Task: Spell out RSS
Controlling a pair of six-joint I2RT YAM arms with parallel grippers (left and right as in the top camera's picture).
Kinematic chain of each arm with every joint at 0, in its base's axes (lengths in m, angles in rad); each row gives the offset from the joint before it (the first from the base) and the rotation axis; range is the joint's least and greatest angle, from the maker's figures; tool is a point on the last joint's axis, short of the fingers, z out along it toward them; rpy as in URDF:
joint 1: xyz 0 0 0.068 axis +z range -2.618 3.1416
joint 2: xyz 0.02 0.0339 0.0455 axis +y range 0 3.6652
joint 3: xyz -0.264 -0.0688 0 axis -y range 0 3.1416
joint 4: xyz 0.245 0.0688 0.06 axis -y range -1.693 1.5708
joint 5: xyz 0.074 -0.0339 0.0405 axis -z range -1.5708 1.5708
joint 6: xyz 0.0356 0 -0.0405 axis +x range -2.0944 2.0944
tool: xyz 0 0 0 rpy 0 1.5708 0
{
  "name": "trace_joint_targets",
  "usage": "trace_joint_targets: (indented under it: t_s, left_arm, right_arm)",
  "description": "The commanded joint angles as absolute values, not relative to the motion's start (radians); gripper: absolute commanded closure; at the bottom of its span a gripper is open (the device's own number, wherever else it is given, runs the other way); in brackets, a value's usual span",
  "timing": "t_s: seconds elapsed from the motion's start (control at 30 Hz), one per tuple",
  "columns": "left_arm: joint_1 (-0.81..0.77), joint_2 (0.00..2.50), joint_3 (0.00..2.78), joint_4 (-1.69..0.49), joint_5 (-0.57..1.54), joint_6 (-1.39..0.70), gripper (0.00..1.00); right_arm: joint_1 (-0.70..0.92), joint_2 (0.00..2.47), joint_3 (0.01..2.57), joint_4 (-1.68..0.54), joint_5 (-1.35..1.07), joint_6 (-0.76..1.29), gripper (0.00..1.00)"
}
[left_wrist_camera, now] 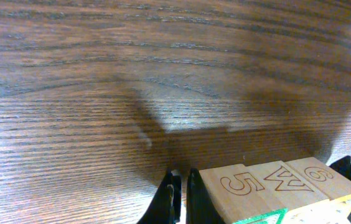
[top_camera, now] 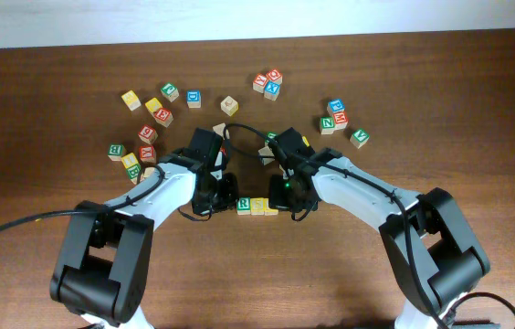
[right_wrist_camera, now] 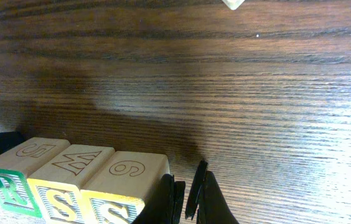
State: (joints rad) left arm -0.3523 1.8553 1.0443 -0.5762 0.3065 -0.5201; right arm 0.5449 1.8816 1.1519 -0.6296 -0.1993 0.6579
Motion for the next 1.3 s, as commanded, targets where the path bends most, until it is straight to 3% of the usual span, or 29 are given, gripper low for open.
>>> trace_joint_targets:
  t_s: [0.0, 0.63, 0.9, 1.27]
  left_arm:
    - [-0.359, 1.892, 1.028, -0.591, 0.284, -0.507, 1.0]
    - [-0.276, 1.888, 1.119, -0.614, 0.262, -0.508, 1.0]
    - [-0.284, 1.888, 1.158, -0.603, 0.395, -0.527, 1.0]
    - [-0.331, 1.888, 1.158, -0.569, 0.398, -0.527, 1.0]
  right_arm:
    - [0.563, 1.888, 1.161, -0.616, -0.213, 0.662, 0.96]
    - [0.563, 1.888, 1.161, -0.632, -0.2, 0.662, 0.96]
    - [0.562, 1.888, 1.161, -0.631, -0.197, 0.662, 0.96]
    - [0.563, 1.888, 1.161, -0.62, -0.198, 0.661, 0.96]
